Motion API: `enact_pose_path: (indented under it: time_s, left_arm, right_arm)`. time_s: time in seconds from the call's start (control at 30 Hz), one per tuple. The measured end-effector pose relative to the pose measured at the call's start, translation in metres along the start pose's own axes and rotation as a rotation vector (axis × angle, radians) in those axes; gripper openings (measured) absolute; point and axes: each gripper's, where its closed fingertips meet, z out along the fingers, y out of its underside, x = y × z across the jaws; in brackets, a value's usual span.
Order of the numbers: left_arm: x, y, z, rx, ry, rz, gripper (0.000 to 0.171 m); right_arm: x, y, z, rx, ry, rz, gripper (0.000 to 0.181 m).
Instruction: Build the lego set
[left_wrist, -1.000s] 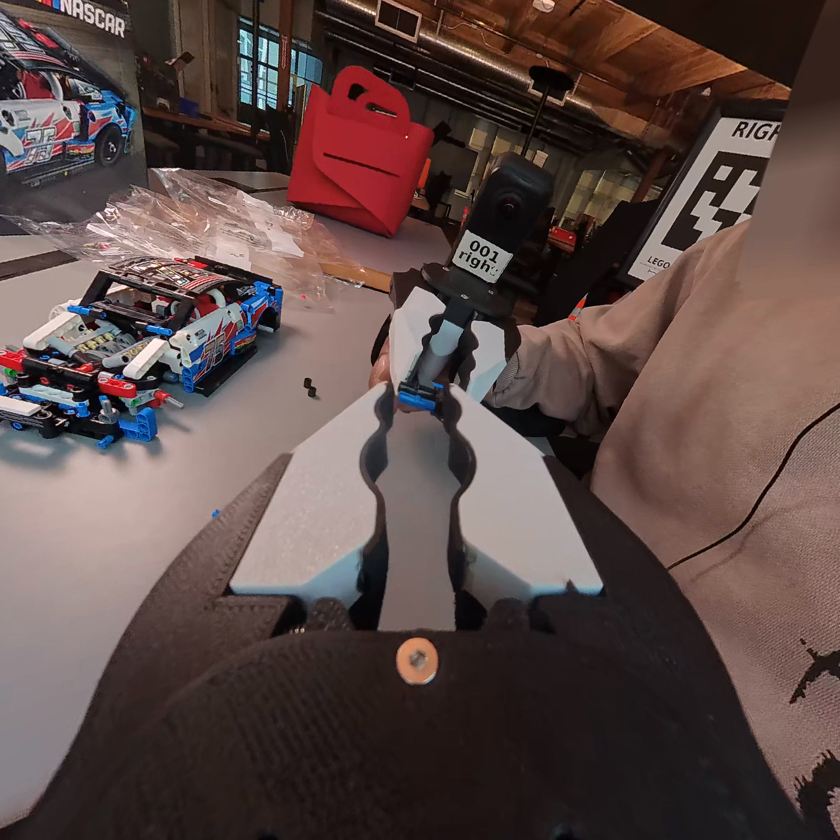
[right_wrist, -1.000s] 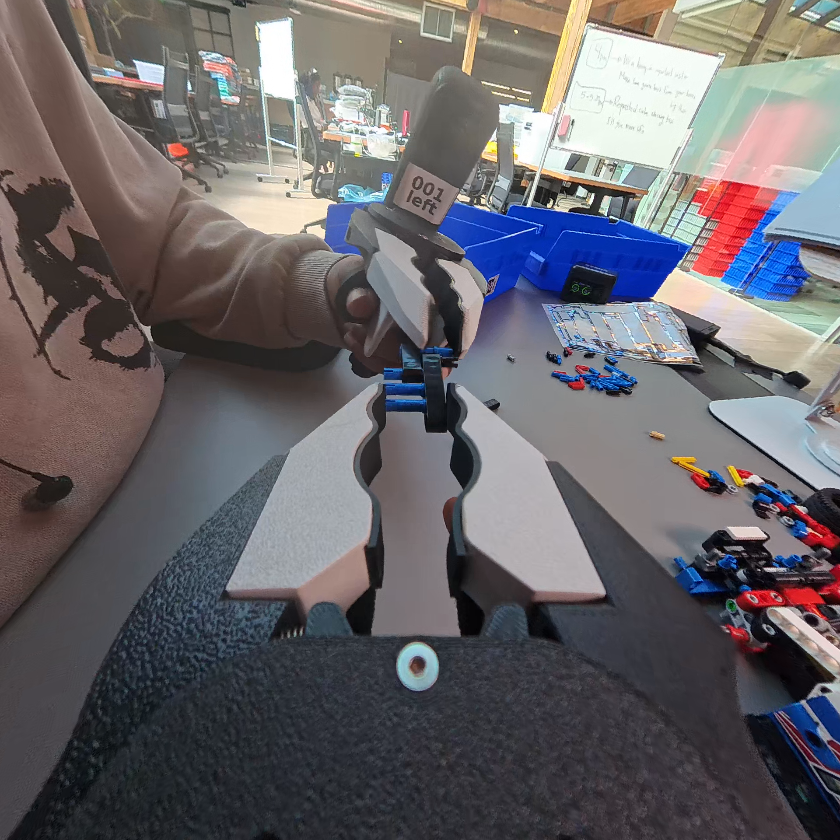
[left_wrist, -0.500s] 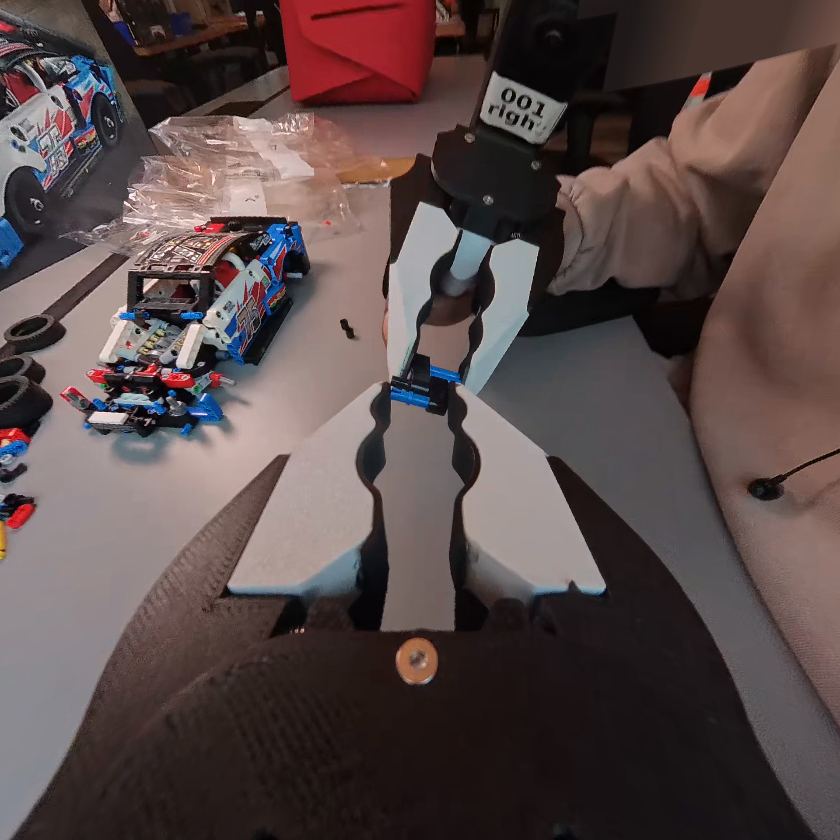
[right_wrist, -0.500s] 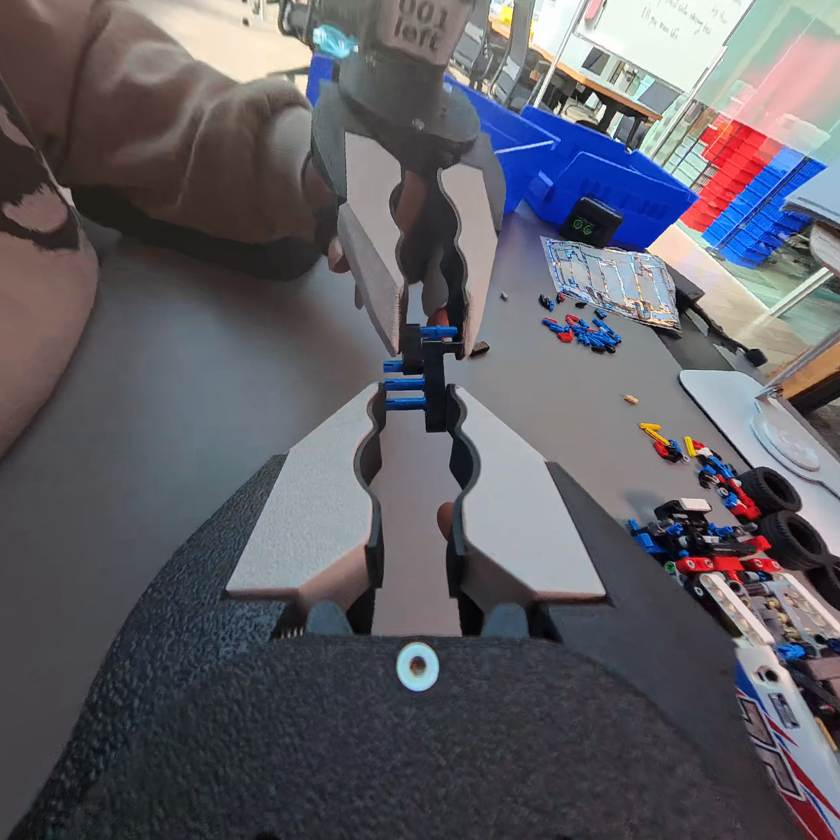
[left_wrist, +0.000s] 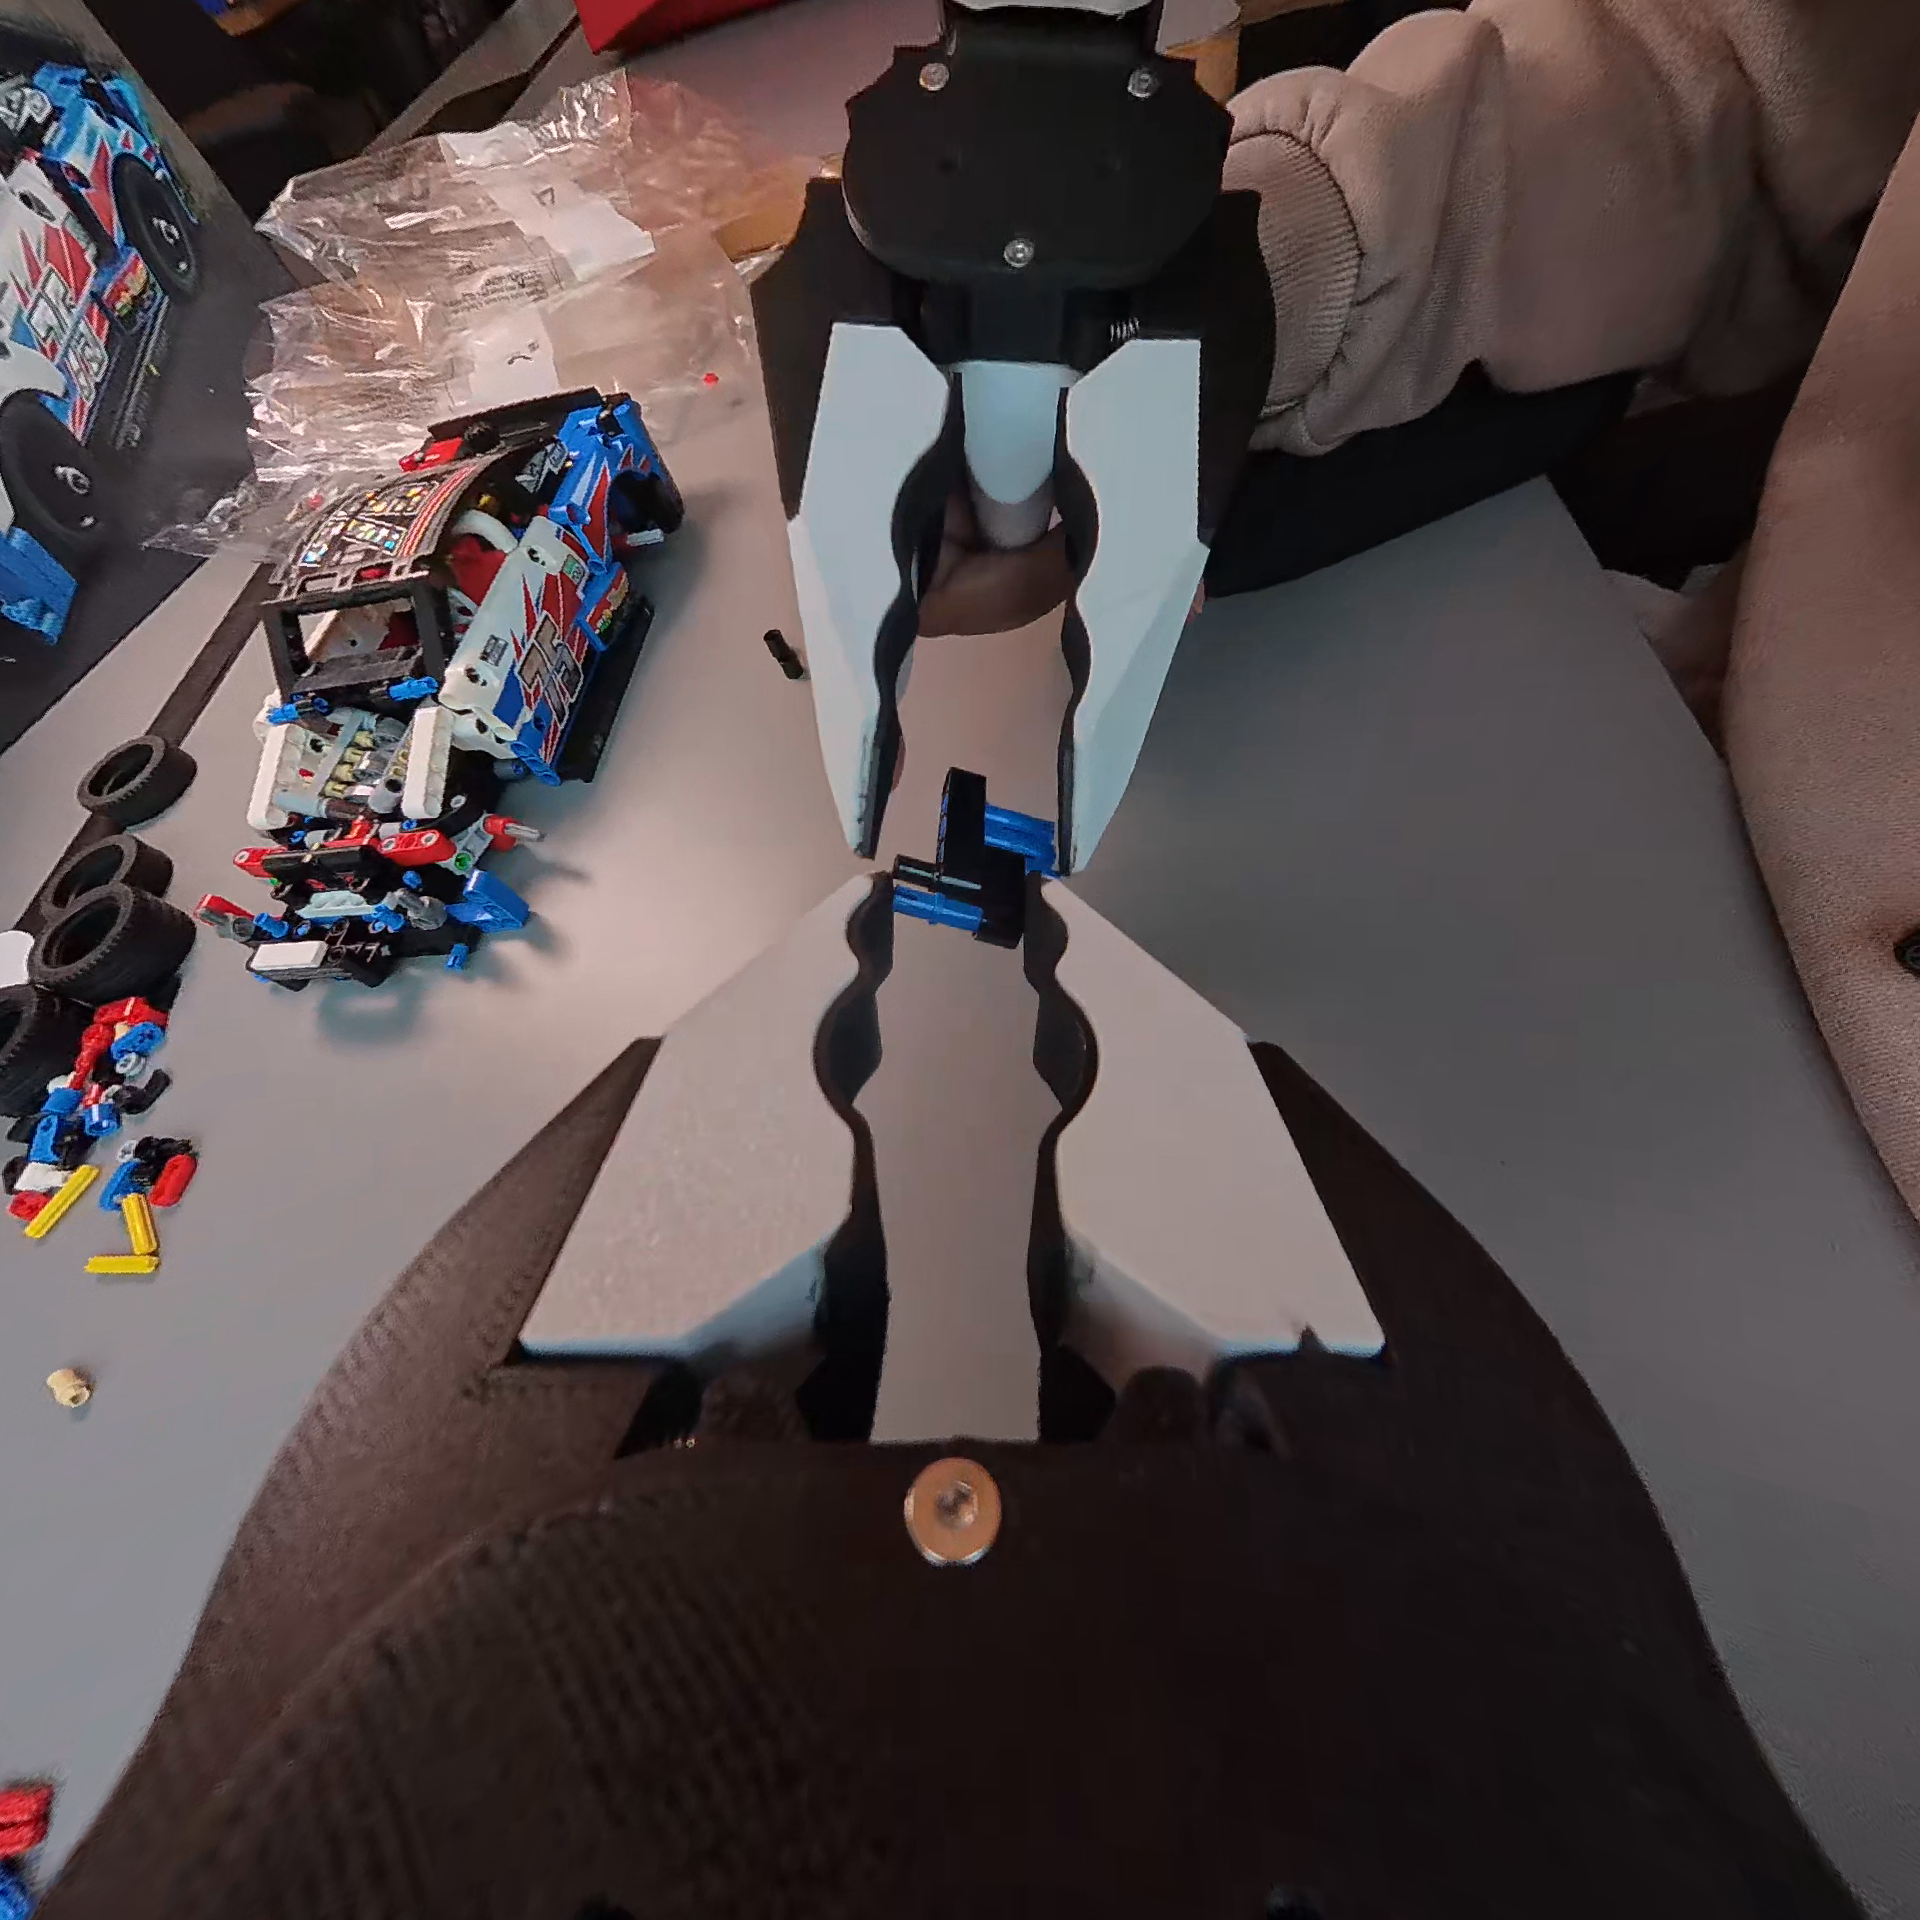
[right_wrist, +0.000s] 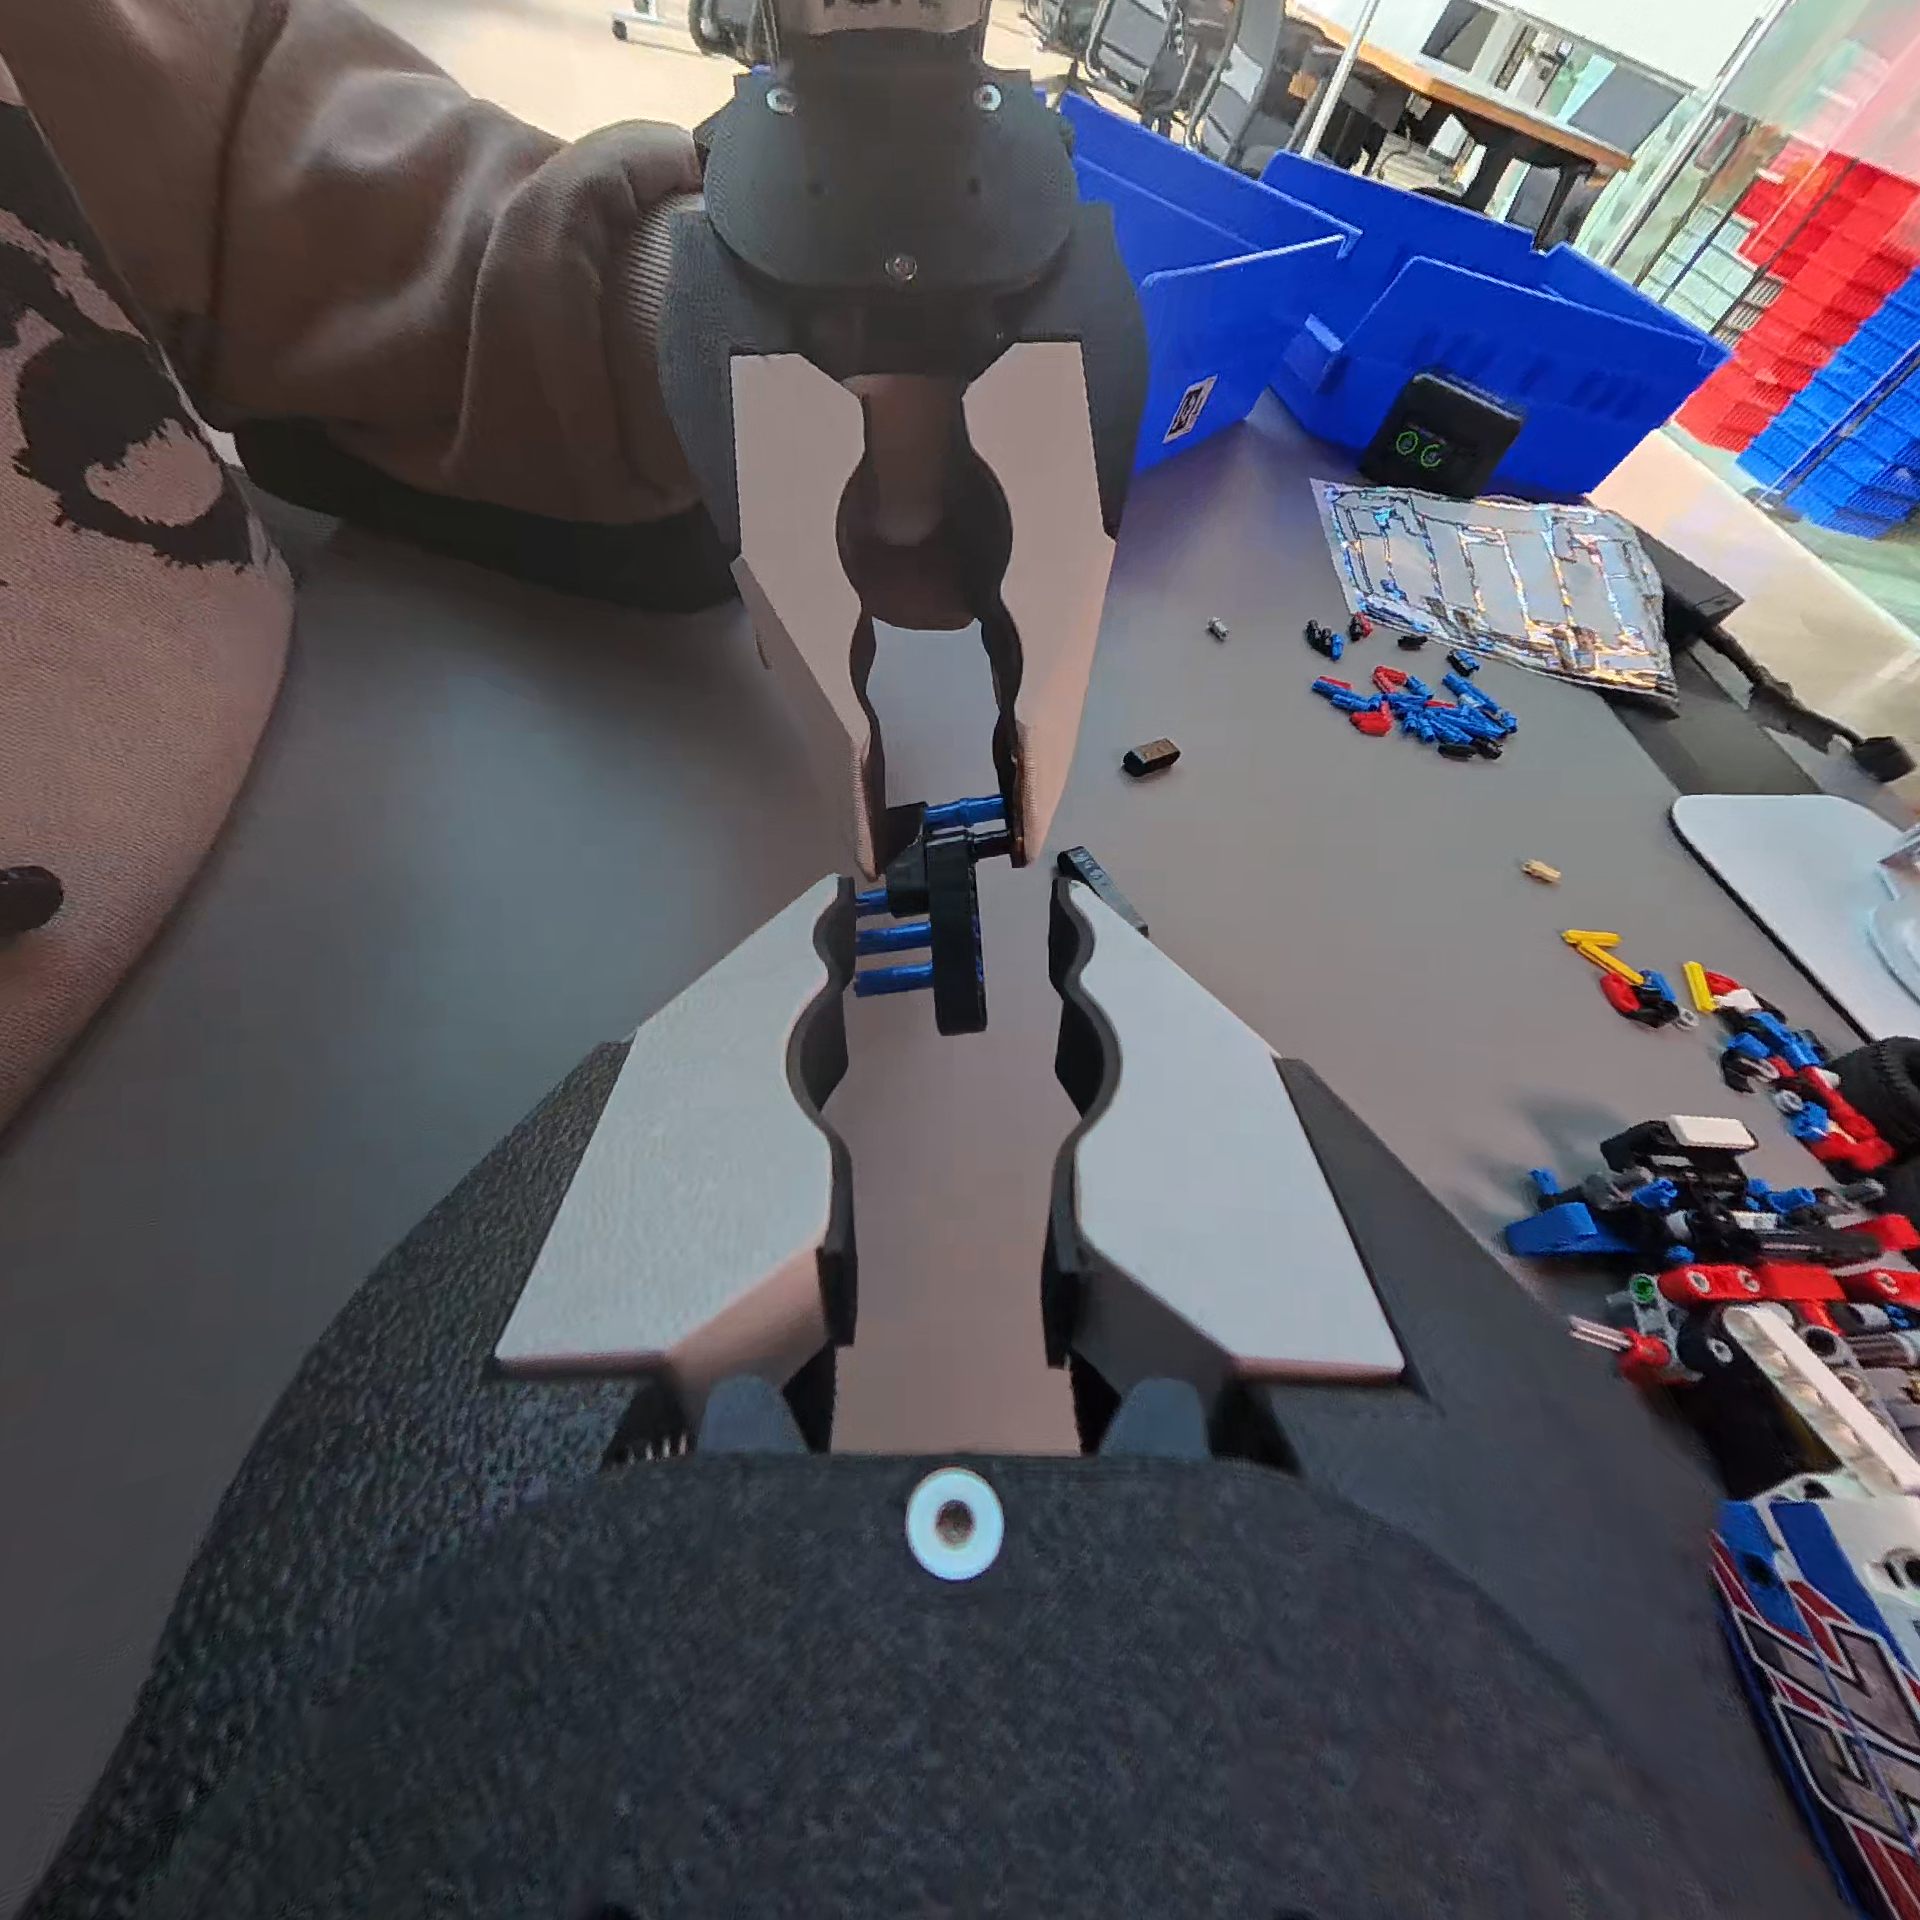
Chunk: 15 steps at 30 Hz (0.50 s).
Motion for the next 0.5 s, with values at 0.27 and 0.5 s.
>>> enact_pose_path:
  time_s: [0.27,0.5]
  left_arm:
    - [-0.006,-0.003,0.004,0.031,-0.070,-0.003,0.024]
    - [-0.014,-0.007,0.005,0.153,0.062,-0.479,0.019]
  right_arm:
    - [-0.001,0.009,0.007,-0.094,0.064,-0.141,0.022]
    - [0.022,0.006,0.001,-0.144,0.267,-0.312,0.022]
